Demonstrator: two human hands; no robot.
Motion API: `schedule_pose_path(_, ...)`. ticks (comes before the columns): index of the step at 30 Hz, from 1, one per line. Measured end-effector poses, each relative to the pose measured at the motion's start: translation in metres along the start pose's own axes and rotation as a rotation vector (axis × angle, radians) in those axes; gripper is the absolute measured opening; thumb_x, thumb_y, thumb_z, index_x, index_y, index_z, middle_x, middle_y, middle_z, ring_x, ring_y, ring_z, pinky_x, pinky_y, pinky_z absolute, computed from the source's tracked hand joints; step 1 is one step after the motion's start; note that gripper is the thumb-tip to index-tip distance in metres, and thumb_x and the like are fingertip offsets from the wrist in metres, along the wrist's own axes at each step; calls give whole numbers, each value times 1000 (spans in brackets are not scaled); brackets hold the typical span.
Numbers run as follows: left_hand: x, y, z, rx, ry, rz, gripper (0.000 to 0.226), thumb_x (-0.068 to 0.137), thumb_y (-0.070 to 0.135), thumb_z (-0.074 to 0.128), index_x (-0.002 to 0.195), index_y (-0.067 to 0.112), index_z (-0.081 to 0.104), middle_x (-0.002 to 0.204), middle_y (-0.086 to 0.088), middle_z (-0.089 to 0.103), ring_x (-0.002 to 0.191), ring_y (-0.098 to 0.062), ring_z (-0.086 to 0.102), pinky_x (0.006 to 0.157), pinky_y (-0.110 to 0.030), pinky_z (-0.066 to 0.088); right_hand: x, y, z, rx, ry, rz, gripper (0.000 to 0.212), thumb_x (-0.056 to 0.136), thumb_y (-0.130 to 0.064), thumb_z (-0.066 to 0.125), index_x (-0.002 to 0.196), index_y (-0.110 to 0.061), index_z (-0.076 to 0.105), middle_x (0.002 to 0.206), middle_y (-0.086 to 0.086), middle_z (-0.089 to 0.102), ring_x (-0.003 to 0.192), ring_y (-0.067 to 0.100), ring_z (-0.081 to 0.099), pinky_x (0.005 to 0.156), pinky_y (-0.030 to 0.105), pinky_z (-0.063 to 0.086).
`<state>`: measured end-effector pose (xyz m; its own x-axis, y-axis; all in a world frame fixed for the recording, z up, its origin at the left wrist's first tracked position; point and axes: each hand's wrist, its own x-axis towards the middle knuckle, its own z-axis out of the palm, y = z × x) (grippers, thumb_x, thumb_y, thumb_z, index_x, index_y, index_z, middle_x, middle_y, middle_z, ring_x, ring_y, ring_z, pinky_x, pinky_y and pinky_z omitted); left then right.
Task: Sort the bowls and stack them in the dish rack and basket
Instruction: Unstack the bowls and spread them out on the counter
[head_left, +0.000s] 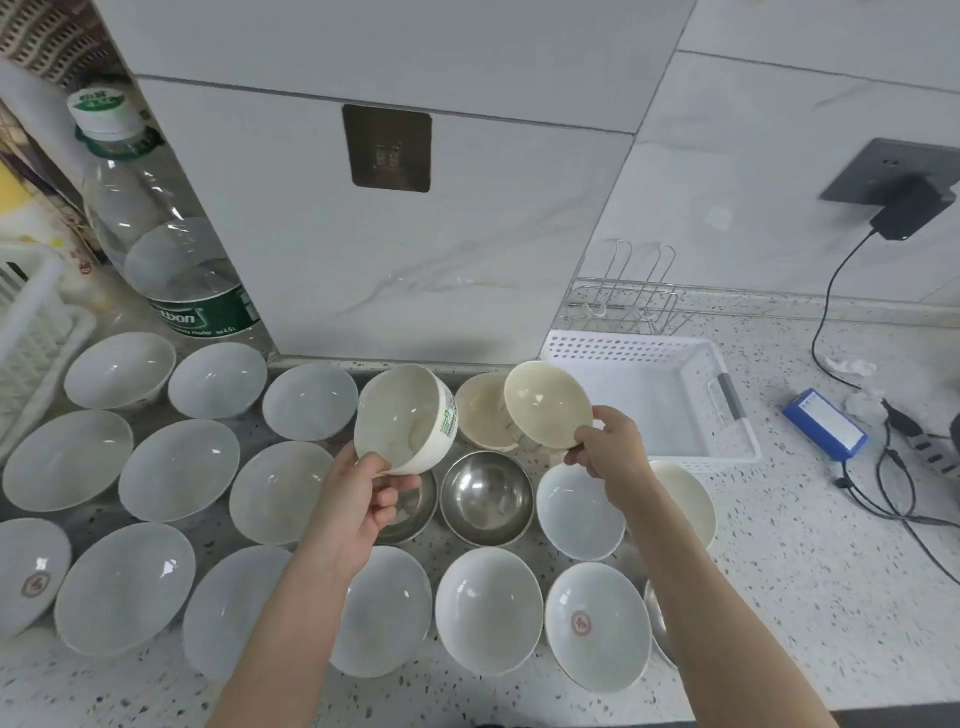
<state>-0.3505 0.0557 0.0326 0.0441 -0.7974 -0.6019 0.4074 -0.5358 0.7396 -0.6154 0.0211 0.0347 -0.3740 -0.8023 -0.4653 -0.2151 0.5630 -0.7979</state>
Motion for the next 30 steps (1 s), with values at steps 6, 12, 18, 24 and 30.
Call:
schedule_pose_path(6,-22,-27,43,-5,1,25,23,94,-2,41,99,14,57,59,-13,68,34,-4,47,30,-13,24,-15,23,-85,304,-27,-4,27,86,8,40,103,5,61,42,7,53,31,7,30,32,14,24)
schedule_pose_path(12,-46,-72,108,-52,-10,27,21,95,1,45,103,16,57,69,-17,68,35,-3,50,30,-12,26,-11,67,-195,355,144,-1,35,87,7,41,116,1,60,45,9,54,32,6,32,32,15,26)
schedule_pose_path(18,-63,-117,167,-68,4,5,25,96,3,45,111,17,59,82,-19,65,36,-2,52,30,-11,27,1,123,-263,217,221,90,42,88,7,42,128,-1,54,61,18,58,31,5,45,31,15,31)
schedule_pose_path(24,-84,-152,201,-77,48,7,27,95,-1,43,106,18,59,68,-13,71,42,-4,57,31,-13,26,9,157,-267,-12,115,50,47,88,-1,43,133,-11,50,66,14,64,43,8,55,43,22,39)
schedule_pose_path(30,-94,-172,210,-16,104,10,27,94,-2,41,110,14,57,67,-15,72,38,-5,54,31,-14,29,21,170,-255,-95,17,29,48,87,-2,41,133,-16,48,72,13,67,52,14,59,44,24,44)
